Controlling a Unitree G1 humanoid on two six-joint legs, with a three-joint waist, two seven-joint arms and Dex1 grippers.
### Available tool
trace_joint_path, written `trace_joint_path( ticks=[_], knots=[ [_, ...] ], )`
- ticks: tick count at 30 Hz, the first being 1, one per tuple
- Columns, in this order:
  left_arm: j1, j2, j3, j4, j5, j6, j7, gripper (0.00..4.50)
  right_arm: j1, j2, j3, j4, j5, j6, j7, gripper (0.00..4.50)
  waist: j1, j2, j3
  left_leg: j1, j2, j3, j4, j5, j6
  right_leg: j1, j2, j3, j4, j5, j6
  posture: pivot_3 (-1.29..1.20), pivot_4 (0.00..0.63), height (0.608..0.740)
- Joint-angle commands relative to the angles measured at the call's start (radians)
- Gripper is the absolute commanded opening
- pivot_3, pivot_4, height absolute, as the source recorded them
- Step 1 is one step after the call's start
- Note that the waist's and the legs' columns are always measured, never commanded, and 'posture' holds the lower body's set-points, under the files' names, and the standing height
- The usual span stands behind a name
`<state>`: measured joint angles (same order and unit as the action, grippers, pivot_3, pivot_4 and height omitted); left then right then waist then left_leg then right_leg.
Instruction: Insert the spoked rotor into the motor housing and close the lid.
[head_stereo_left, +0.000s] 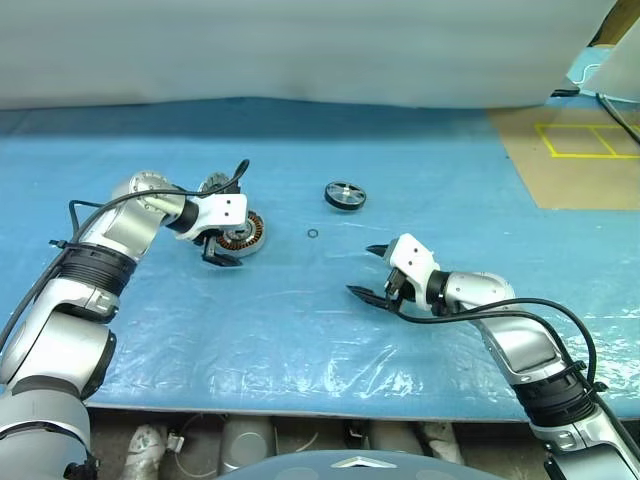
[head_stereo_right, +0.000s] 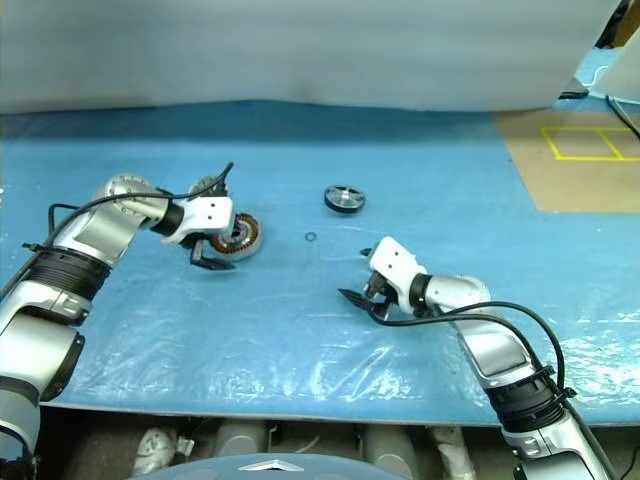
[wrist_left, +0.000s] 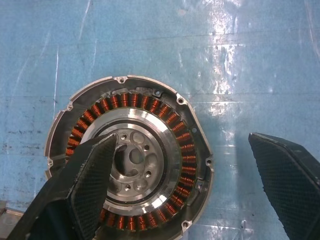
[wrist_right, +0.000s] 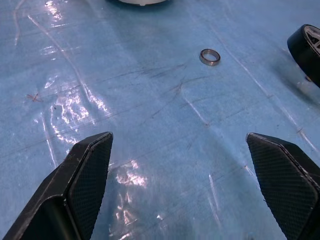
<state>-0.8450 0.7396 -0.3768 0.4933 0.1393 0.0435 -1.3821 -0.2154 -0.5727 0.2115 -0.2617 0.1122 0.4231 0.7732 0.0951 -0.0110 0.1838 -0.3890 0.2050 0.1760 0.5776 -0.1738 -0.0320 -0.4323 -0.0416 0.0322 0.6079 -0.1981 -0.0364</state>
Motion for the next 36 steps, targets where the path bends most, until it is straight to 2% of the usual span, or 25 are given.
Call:
trace_joint_path(
  ticks=[1, 5, 20, 28, 31, 35, 36],
  knots=[
    [-0.01, 0.028, 0.041, -0.043, -0.024, 0.019, -0.023, 4.46, -0.003, -0.001, -0.004, -0.052, -0.003, -0.004, -0.007, 4.5, 0.0, 0.0, 0.0, 0.0, 0.0, 0.0, 0.0, 0.0, 0.0, 0.0, 0.0, 0.0, 0.0, 0.0, 0.0, 0.0, 0.15, 0.74],
    [-0.01, 0.059, 0.032, -0.056, -0.013, 0.004, -0.052, 4.46, -0.006, -0.003, -0.003, -0.042, -0.004, -0.009, -0.008, 4.5, 0.0, 0.0, 0.0, 0.0, 0.0, 0.0, 0.0, 0.0, 0.0, 0.0, 0.0, 0.0, 0.0, 0.0, 0.0, 0.0, 0.15, 0.74],
    [0.045, 0.045, -0.01, -0.053, 0.044, -0.037, -0.033, 4.46, -0.004, -0.005, -0.003, -0.043, -0.001, -0.005, -0.007, 4.5, 0.0, 0.0, 0.0, 0.0, 0.0, 0.0, -0.001, 0.0, 0.0, 0.0, 0.0, 0.0, 0.0, -0.001, 0.0, 0.0, 0.15, 0.74],
    [0.04, -0.021, -0.014, 0.002, 0.087, -0.028, 0.049, 4.46, -0.003, -0.003, 0.0, -0.042, -0.001, -0.002, -0.008, 4.5, 0.001, 0.0, 0.0, 0.0, 0.0, 0.0, -0.001, 0.0, 0.0, 0.0, 0.0, 0.0, 0.0, -0.001, 0.0, 0.0, 0.15, 0.74],
    [0.043, -0.05, -0.019, 0.02, 0.093, -0.05, 0.071, 3.91, -0.005, -0.002, 0.001, -0.037, -0.002, -0.004, -0.008, 4.5, 0.004, 0.003, -0.002, 0.001, 0.0, 0.0, -0.001, 0.0, 0.0, 0.001, 0.0, 0.0, 0.001, -0.001, 0.0, 0.0, 0.15, 0.74],
    [0.053, -0.074, -0.025, 0.031, 0.118, -0.028, 0.117, 2.61, -0.009, -0.002, 0.003, -0.031, -0.005, -0.007, -0.008, 4.5, 0.004, 0.005, -0.003, 0.005, -0.001, 0.0, -0.001, 0.0, 0.0, 0.005, -0.003, -0.001, 0.0, -0.001, 0.002, 0.0, 0.15, 0.74],
    [0.054, -0.076, -0.025, 0.033, 0.121, -0.031, 0.118, 2.61, -0.01, -0.002, 0.003, -0.031, -0.006, -0.008, -0.008, 4.5, 0.004, 0.007, -0.004, 0.006, -0.002, 0.0, -0.001, 0.0, 0.0, 0.007, -0.004, -0.001, 0.0, -0.002, 0.002, 0.0, 0.15, 0.74]
  ],
)
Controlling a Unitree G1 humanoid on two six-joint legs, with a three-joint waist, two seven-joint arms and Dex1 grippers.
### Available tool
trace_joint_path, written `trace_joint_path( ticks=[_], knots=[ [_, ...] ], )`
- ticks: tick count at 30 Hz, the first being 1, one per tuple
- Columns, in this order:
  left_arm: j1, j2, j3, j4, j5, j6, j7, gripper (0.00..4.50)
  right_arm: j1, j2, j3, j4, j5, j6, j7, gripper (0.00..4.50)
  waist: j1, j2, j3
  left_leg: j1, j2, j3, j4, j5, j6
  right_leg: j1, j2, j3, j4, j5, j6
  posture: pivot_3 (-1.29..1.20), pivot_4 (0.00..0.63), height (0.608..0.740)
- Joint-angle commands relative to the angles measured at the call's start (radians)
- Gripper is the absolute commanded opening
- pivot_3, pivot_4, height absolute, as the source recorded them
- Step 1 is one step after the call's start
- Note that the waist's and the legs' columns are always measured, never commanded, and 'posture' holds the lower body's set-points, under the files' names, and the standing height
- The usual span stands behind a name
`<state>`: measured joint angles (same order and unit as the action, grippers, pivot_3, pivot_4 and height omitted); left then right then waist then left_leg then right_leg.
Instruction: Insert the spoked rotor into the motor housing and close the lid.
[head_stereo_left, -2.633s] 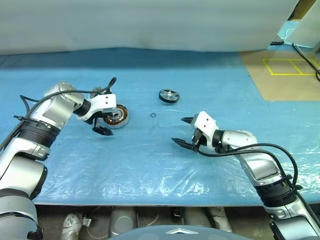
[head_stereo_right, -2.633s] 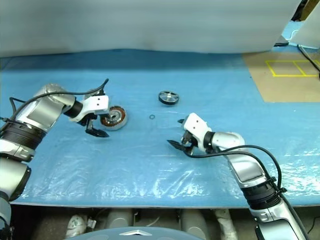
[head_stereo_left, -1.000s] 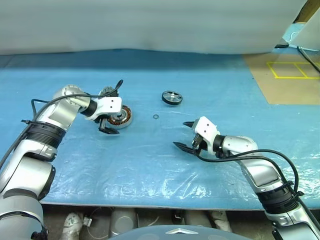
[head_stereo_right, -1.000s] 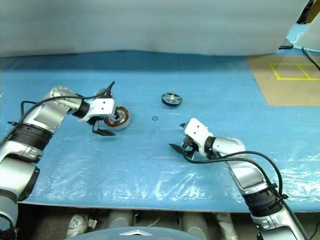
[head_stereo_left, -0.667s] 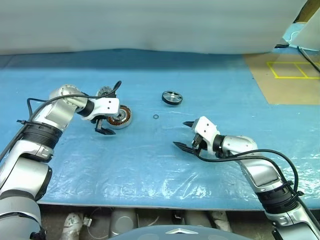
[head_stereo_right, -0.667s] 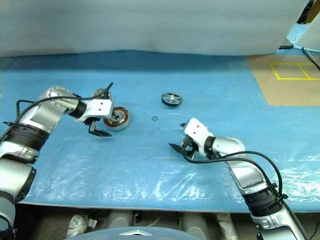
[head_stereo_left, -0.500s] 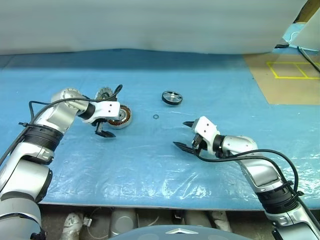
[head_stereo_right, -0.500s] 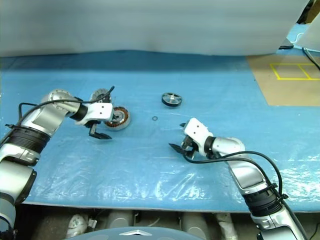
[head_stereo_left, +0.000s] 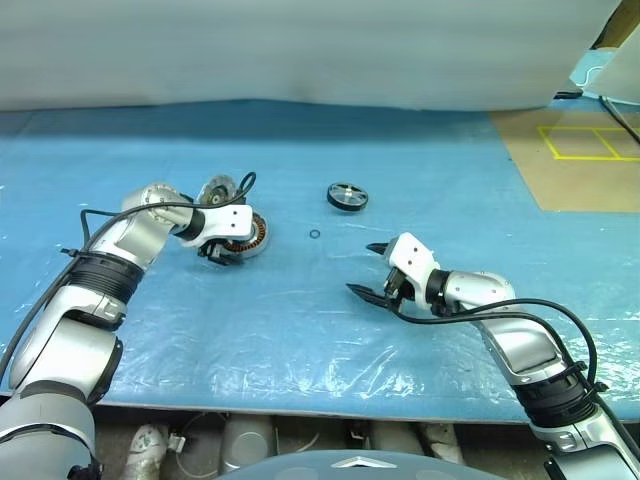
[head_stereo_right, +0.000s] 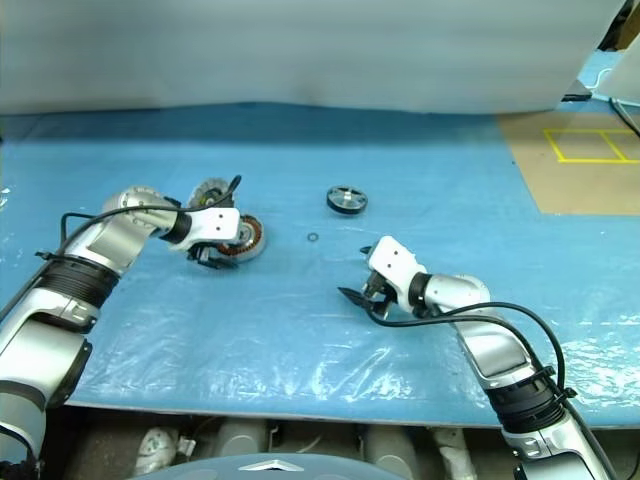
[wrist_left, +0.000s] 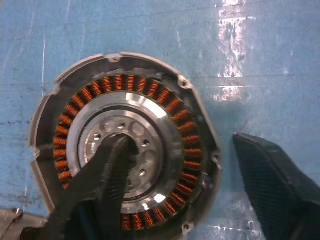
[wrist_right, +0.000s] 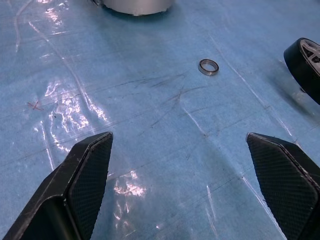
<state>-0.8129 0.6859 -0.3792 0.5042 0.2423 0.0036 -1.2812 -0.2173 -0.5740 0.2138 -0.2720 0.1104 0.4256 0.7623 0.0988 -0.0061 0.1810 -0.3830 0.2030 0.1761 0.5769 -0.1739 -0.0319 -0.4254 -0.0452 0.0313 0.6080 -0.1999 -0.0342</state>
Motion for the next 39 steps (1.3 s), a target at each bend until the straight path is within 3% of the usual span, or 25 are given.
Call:
trace_joint_path(
  ticks=[1, 3, 6, 10, 14, 20, 27, 39],
  knots=[
    [0.027, -0.018, -0.026, 0.02, 0.02, -0.001, 0.008, 2.61, -0.009, 0.0, 0.001, -0.019, -0.005, -0.011, 0.002, 4.5, 0.001, 0.003, -0.002, 0.001, -0.001, 0.0, 0.0, 0.0, 0.0, 0.001, -0.001, -0.001, 0.0, -0.001, 0.001, 0.0, 0.15, 0.74],
    [0.037, -0.014, -0.027, 0.015, 0.016, -0.016, -0.008, 2.61, -0.01, 0.001, 0.003, -0.019, -0.006, -0.011, 0.0, 4.5, 0.0, 0.004, -0.003, 0.001, -0.002, 0.0, -0.001, 0.0, 0.0, 0.001, -0.003, -0.001, 0.0, -0.001, 0.001, 0.0, 0.15, 0.74],
    [0.047, -0.013, -0.025, 0.01, 0.002, -0.051, -0.031, 2.23, -0.01, 0.002, 0.004, -0.02, -0.006, -0.01, -0.002, 4.5, -0.002, 0.006, -0.004, 0.001, -0.002, 0.0, -0.001, 0.0, 0.0, 0.002, -0.003, -0.001, 0.0, -0.002, 0.003, 0.0, 0.15, 0.74],
    [0.055, -0.056, 0.022, 0.048, -0.061, -0.198, -0.001, 2.22, -0.007, 0.002, 0.003, -0.024, -0.005, -0.009, -0.003, 4.5, 0.001, 0.009, -0.006, 0.001, -0.003, 0.0, -0.001, 0.0, 0.0, 0.002, -0.004, -0.001, -0.001, -0.002, 0.003, 0.0, 0.15, 0.74],
    [0.073, -0.043, 0.025, 0.05, -0.101, -0.361, -0.071, 2.22, -0.006, -0.002, -0.003, -0.027, -0.004, -0.007, 0.0, 4.5, 0.002, 0.009, -0.006, -0.001, -0.007, 0.0, -0.002, 0.0, 0.0, 0.002, -0.009, -0.002, -0.001, -0.004, 0.005, 0.0, 0.15, 0.74],
    [0.142, -0.055, 0.031, -0.064, -0.331, -0.522, -0.309, 2.22, -0.014, -0.004, -0.037, -0.04, 0.038, 0.026, 0.01, 4.5, 0.001, 0.008, -0.005, -0.003, -0.008, 0.0, -0.005, 0.0, 0.0, 0.0, -0.01, -0.003, -0.001, -0.006, 0.005, 0.0, 0.15, 0.74],
    [0.071, -0.096, -0.035, 0.062, -0.228, -0.743, -0.292, 2.22, -0.018, -0.015, -0.044, -0.037, 0.039, 0.028, 0.014, 4.5, 0.001, 0.008, -0.005, -0.003, -0.006, 0.0, -0.006, 0.0, 0.0, -0.002, -0.009, -0.004, 0.0, -0.007, 0.004, 0.0, 0.15, 0.74],
    [-0.027, -0.145, -0.094, 0.155, -0.175, -0.889, -0.264, 2.22, -0.001, -0.02, -0.036, -0.055, 0.036, 0.033, 0.008, 4.5, -0.001, 0.008, -0.005, -0.003, -0.007, 0.001, -0.006, 0.0, 0.0, -0.002, -0.01, -0.004, 0.0, -0.007, 0.004, 0.0, 0.15, 0.74]
  ],
)
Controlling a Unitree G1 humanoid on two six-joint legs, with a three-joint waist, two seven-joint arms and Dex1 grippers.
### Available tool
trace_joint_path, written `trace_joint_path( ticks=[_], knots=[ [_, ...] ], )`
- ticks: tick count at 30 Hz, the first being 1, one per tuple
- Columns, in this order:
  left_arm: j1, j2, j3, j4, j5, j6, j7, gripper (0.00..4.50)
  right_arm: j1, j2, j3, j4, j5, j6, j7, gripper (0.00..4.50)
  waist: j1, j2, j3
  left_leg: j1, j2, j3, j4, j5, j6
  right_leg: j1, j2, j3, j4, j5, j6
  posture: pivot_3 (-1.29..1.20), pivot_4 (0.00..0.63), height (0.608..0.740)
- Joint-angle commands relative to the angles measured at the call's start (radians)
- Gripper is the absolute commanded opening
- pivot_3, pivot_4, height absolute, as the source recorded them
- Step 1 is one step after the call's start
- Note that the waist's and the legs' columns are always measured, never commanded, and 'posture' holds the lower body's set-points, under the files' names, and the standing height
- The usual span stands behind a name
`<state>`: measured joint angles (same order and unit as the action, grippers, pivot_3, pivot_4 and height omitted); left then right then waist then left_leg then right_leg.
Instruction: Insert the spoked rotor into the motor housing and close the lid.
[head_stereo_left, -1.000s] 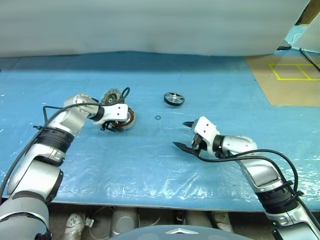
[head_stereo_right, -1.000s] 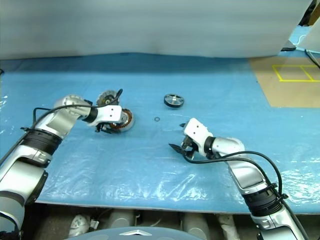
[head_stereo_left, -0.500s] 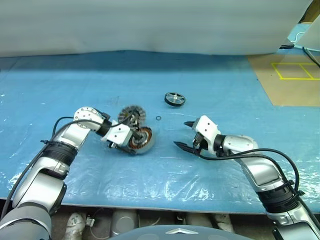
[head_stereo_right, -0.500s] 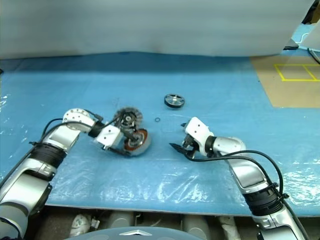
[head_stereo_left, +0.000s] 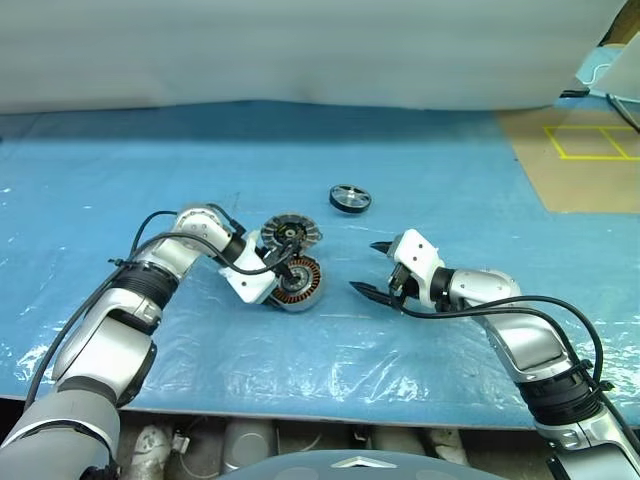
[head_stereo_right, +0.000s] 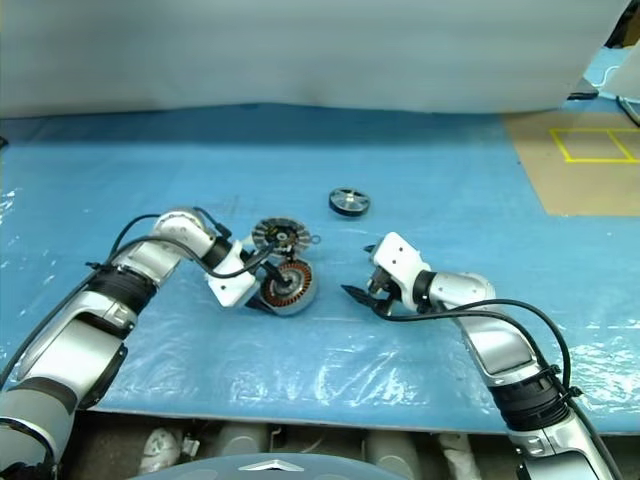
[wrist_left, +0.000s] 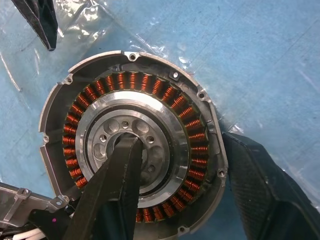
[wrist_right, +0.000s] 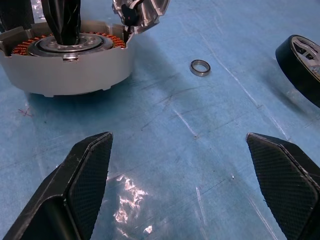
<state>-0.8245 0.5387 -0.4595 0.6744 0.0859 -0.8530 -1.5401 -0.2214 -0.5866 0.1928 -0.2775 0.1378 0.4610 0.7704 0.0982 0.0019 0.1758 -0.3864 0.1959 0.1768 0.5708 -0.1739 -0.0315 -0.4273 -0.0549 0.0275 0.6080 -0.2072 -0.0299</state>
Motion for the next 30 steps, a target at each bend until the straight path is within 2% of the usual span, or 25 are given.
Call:
trace_joint_path(
  ticks=[1, 8, 18, 21, 26, 30],
  knots=[
    [-0.013, 0.005, -0.017, -0.028, -0.022, -0.035, -0.007, 2.22, 0.006, -0.009, -0.017, -0.052, 0.01, -0.002, 0.002, 4.5, 0.0, 0.0, 0.0, 0.0, 0.0, 0.0, 0.0, 0.0, 0.0, 0.0, 0.0, 0.0, 0.0, 0.0, 0.0, 0.0, 0.15, 0.74],
    [0.01, 0.03, -0.059, -0.081, -0.058, -0.037, -0.068, 2.22, -0.001, -0.007, -0.018, -0.045, 0.007, -0.002, -0.001, 4.5, 0.0, 0.0, 0.0, 0.0, 0.0, 0.0, 0.0, 0.0, 0.0, 0.0, 0.0, 0.0, 0.0, 0.0, 0.0, 0.0, 0.15, 0.74],
    [0.01, 0.039, -0.055, -0.092, -0.014, -0.006, -0.014, 2.22, -0.006, -0.01, -0.006, -0.036, -0.004, -0.013, 0.002, 4.5, 0.0, 0.0, 0.0, 0.0, 0.0, 0.0, 0.0, 0.0, 0.0, 0.0, 0.0, 0.0, 0.001, 0.0, 0.0, 0.0, 0.15, 0.74],
    [0.005, 0.032, -0.063, -0.078, -0.002, -0.046, 0.004, 2.22, -0.005, -0.01, -0.004, -0.036, -0.009, -0.015, 0.001, 4.5, 0.0, 0.0, 0.0, 0.0, 0.0, 0.0, 0.0, 0.0, 0.0, 0.0, 0.0, 0.0, 0.001, 0.0, 0.0, 0.0, 0.15, 0.74],
    [0.008, 0.028, -0.055, -0.097, -0.041, -0.038, 0.005, 3.68, -0.003, -0.01, -0.002, -0.037, -0.009, -0.015, 0.001, 4.5, 0.0, 0.0, 0.0, 0.0, 0.0, 0.0, 0.0, 0.0, 0.0, 0.0, 0.0, 0.0, 0.001, 0.0, 0.0, 0.0, 0.15, 0.74],
    [0.016, 0.049, -0.036, -0.147, -0.142, 0.014, -0.049, 3.68, 0.003, -0.018, 0.0, -0.04, -0.008, -0.017, 0.01, 4.5, 0.001, 0.0, 0.0, 0.0, 0.0, 0.0, 0.0, 0.0, 0.0, 0.0, 0.0, 0.0, 0.001, 0.0, 0.0, 0.0, 0.15, 0.74]
  ],
)
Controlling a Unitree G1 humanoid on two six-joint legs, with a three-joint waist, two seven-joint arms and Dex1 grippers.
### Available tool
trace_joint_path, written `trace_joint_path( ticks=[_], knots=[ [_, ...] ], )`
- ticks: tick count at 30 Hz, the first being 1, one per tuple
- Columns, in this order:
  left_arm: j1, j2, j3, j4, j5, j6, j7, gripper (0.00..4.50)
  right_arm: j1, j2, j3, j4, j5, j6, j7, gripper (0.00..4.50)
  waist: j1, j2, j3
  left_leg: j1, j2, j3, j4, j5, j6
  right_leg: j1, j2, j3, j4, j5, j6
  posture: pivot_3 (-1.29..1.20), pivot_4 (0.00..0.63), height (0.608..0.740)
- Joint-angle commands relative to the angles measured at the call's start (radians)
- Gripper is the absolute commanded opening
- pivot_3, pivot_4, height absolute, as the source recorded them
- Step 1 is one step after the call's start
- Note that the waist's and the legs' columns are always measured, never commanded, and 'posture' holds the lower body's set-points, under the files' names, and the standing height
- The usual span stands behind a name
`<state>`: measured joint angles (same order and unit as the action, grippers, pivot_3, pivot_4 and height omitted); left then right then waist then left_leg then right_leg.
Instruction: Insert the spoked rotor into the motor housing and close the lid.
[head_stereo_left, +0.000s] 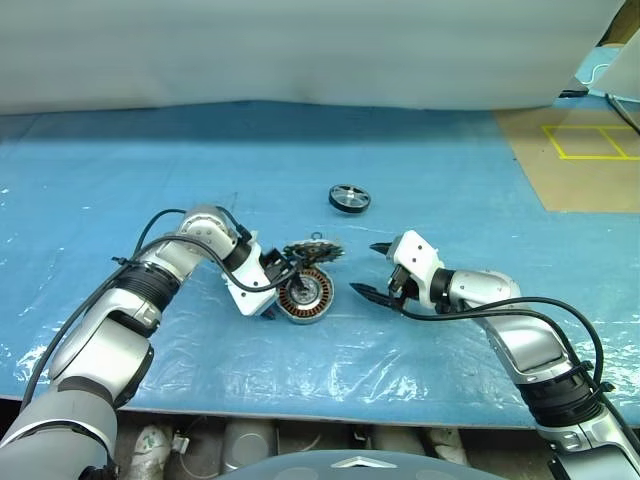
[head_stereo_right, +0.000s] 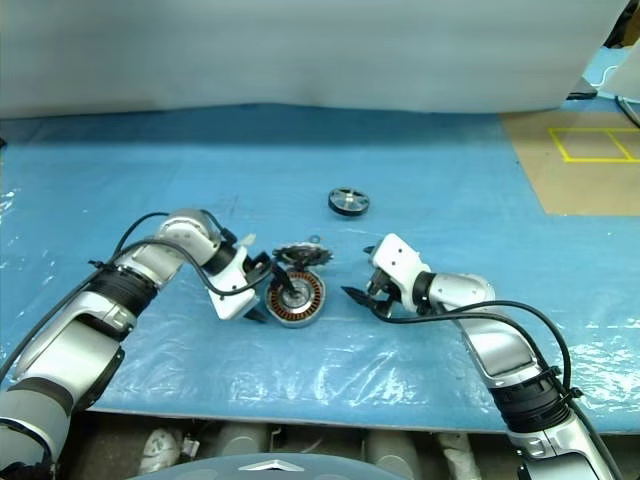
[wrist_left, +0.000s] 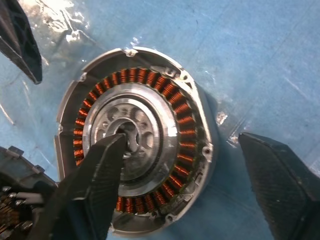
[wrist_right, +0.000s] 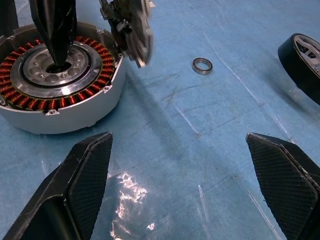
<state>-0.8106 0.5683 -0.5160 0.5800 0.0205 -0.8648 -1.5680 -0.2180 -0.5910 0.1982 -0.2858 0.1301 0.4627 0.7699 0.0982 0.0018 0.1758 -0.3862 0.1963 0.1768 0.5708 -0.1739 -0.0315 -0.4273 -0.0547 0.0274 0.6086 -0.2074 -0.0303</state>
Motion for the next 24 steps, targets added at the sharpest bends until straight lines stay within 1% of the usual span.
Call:
trace_joint_path(
  ticks=[1, 7, 10, 12, 14, 17, 21, 24],
  knots=[
    [0.003, 0.027, 0.024, -0.061, -0.086, 0.037, -0.026, 3.68, 0.001, -0.017, -0.007, -0.035, 0.003, -0.018, 0.016, 4.5, 0.001, 0.0, 0.0, 0.0, 0.0, 0.0, 0.0, 0.0, 0.0, 0.0, 0.0, 0.0, 0.0, 0.0, 0.0, 0.0, 0.15, 0.74],
    [0.064, 0.128, 0.088, -0.223, -0.227, 0.227, -0.045, 3.68, -0.002, -0.024, -0.024, -0.036, 0.025, -0.012, 0.034, 4.5, -0.003, 0.0, 0.0, 0.0, 0.001, 0.0, 0.0, 0.0, 0.0, 0.0, 0.001, 0.0, 0.001, -0.001, -0.001, 0.0, 0.15, 0.74],
    [0.124, 0.186, 0.15, -0.331, -0.323, 0.413, -0.028, 3.68, -0.003, -0.019, -0.024, -0.016, 0.026, -0.023, 0.035, 4.5, -0.002, 0.0, 0.0, 0.0, 0.001, 0.0, 0.0, 0.0, 0.0, -0.001, 0.001, 0.0, 0.001, -0.001, -0.001, 0.0, 0.15, 0.74],
    [0.161, 0.217, 0.204, -0.369, -0.355, 0.522, 0.01, 3.68, -0.008, -0.004, -0.028, 0.024, 0.021, -0.041, 0.022, 4.5, -0.004, 0.0, 0.0, 0.0, 0.001, 0.001, 0.0, 0.0, 0.0, -0.001, 0.001, 0.0, 0.001, -0.001, -0.001, 0.0, 0.15, 0.74],
    [0.189, 0.23, 0.258, -0.361, -0.351, 0.582, 0.071, 3.68, -0.03, 0.023, -0.043, 0.084, 0.01, -0.059, -0.012, 4.5, -0.005, 0.0, 0.0, 0.001, 0.001, 0.001, 0.0, 0.0, 0.0, -0.001, 0.001, 0.0, 0.002, -0.001, -0.002, 0.0, 0.15, 0.74],
    [0.237, 0.231, 0.345, -0.373, -0.389, 0.732, 0.17, 3.68, -0.069, 0.055, -0.069, 0.181, 0.024, -0.075, -0.03, 4.5, -0.009, 0.0, 0.0, 0.001, 0.001, 0.001, 0.0, 0.0, 0.0, -0.001, 0.001, 0.0, 0.003, -0.001, -0.002, 0.0, 0.15, 0.74],
    [0.347, 0.23, 0.449, -0.459, -0.485, 0.942, 0.253, 3.68, -0.136, 0.077, -0.084, 0.314, 0.029, -0.112, -0.016, 4.5, -0.019, 0.0, 0.0, 0.0, 0.0, 0.001, 0.0, 0.0, 0.0, -0.002, 0.001, 0.0, 0.003, -0.002, -0.002, 0.0, 0.15, 0.74],
    [0.41, 0.223, 0.484, -0.535, -0.519, 1.041, 0.291, 3.68, -0.184, 0.091, -0.089, 0.395, 0.027, -0.142, 0.002, 4.5, -0.025, 0.0, 0.0, -0.001, 0.001, 0.0, 0.0, 0.0, 0.0, -0.003, 0.001, 0.0, 0.002, -0.002, -0.003, 0.0, 0.15, 0.74]
  ],
)
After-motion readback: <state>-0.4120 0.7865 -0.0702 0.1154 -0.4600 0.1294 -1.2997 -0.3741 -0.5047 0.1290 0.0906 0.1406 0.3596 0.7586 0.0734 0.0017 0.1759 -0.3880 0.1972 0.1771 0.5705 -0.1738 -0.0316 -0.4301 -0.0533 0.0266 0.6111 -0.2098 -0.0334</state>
